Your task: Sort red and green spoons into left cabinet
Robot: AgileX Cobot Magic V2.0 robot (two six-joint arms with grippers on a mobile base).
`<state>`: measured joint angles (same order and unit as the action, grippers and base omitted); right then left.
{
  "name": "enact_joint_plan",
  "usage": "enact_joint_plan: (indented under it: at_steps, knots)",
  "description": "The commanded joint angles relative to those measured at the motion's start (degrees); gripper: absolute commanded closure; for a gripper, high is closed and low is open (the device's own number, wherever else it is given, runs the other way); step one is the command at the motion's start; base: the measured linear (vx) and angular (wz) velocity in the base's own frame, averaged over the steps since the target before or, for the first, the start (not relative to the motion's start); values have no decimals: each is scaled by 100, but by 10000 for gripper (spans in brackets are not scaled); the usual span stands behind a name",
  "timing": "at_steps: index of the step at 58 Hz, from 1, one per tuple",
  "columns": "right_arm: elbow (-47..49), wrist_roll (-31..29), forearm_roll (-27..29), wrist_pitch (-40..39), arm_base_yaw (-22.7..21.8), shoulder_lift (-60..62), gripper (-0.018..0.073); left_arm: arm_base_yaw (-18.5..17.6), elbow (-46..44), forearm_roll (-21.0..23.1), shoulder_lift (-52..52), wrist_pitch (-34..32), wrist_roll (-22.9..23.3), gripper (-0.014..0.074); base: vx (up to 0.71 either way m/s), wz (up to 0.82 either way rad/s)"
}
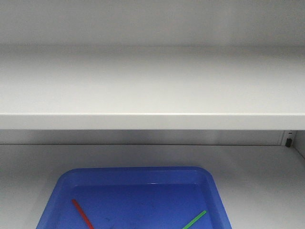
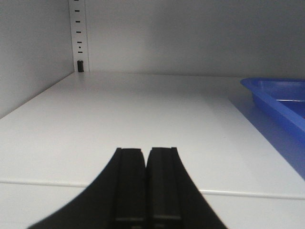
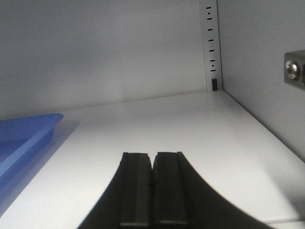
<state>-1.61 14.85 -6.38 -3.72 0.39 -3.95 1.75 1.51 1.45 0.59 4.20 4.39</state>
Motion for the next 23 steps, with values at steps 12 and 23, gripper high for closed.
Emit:
enact_joint_plan:
  at_steps: [12, 23]
  knots:
    - [-52, -1, 56, -246, -58, -100, 562, -3, 100, 26, 111, -452, 44, 600, 0, 0]
    - [-52, -1, 56, -246, -58, -100, 562, -3, 100, 26, 111, -452, 44, 600, 0, 0]
